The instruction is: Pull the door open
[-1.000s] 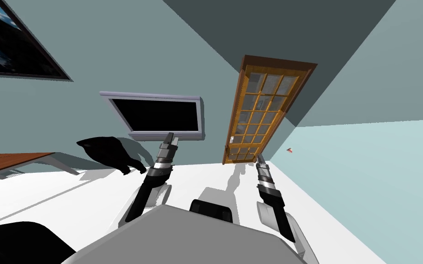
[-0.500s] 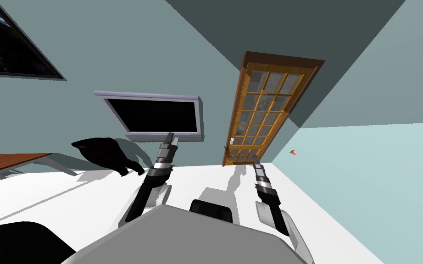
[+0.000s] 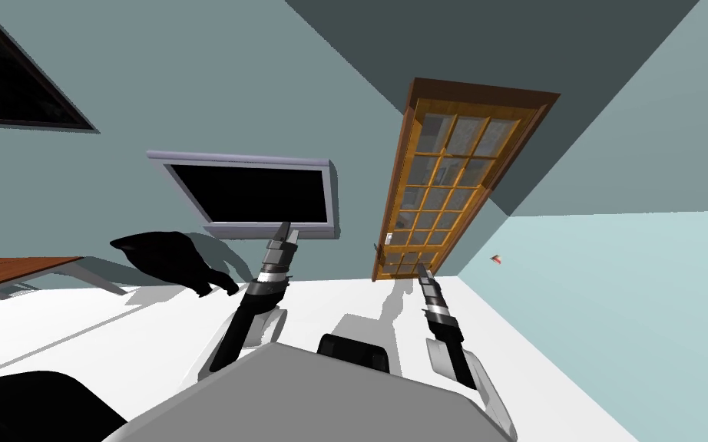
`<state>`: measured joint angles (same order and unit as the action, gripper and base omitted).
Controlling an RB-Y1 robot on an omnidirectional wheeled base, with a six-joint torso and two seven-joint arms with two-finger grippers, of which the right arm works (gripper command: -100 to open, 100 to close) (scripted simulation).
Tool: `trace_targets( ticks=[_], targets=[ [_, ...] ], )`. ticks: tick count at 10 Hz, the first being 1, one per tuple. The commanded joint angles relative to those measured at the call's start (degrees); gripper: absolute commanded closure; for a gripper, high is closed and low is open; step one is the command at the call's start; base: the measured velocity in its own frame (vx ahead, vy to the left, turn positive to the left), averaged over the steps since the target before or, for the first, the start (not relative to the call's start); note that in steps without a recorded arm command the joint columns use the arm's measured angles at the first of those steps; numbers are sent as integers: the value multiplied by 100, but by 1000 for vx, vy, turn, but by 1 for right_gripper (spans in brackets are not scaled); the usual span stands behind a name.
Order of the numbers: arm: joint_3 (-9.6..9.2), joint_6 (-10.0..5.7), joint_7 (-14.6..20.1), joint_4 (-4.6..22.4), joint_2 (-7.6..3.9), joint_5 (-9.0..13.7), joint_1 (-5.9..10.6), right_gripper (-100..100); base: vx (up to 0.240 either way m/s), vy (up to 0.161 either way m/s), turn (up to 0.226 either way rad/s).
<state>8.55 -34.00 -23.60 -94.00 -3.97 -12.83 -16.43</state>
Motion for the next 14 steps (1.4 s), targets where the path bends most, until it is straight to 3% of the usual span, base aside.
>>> trace_targets(
  ticks=[1, 7, 14],
  targets=[
    [40, -69, -250, 270, -14, -83, 114, -100, 110, -54, 21],
    [175, -359, -1134, 1254, -22, -392, 475, -100, 98, -39, 24],
    [286, -598, -1860, 2061, 0, -646, 771, -100, 69, -34, 17]
  ],
)
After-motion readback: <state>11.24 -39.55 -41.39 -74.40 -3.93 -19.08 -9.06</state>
